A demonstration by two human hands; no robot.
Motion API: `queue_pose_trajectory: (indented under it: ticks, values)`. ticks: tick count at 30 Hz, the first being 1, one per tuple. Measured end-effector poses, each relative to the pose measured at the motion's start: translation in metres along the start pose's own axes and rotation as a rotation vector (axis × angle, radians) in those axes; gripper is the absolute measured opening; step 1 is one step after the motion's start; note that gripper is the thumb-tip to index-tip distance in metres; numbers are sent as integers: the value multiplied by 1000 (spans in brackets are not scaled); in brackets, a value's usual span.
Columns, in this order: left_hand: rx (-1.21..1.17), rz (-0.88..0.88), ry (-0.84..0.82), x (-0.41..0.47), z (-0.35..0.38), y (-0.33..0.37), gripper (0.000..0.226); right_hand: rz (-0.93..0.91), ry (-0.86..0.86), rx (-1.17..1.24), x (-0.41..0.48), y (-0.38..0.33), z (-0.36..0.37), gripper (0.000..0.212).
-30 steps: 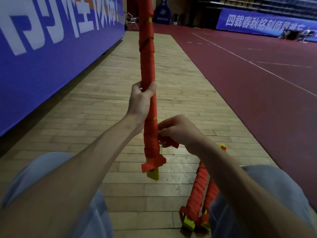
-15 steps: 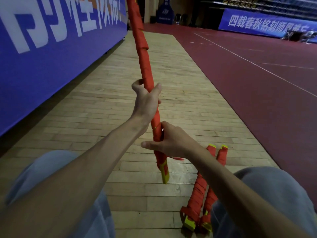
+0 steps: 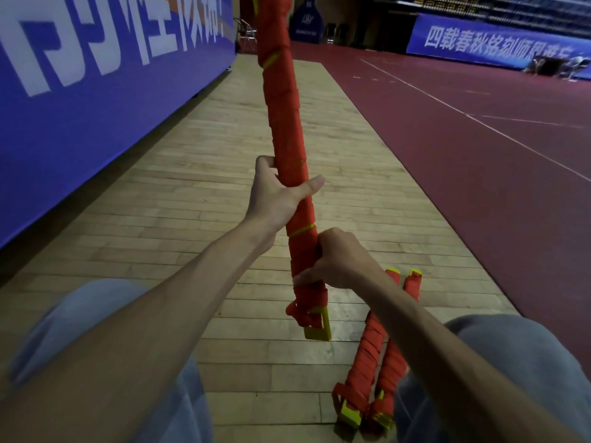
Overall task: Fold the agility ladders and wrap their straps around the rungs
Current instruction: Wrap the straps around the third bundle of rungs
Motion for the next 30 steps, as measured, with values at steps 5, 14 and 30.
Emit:
queue_pose_trajectory:
  ticks: [5,14,30]
  values:
    - [-271,-66,-46,-1,14,7,37,-20,8,187,-4,4,-15,34]
    - [-236,-162,-180,-13,70,-17,26,49,127,413,-13,49,-44,31]
    - [-137,-379,-401,-36,149,-132,60,264,109,302,33,161,-24,28]
Point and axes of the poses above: each hand's wrist, its own x-axis towards the middle knuckle, its own z-axis out of the palm, y = z × x, the point moved 4 cm from there along x, towards the middle knuckle, and after that the axes turned 7 degrees about z, right-handed, at the moved point
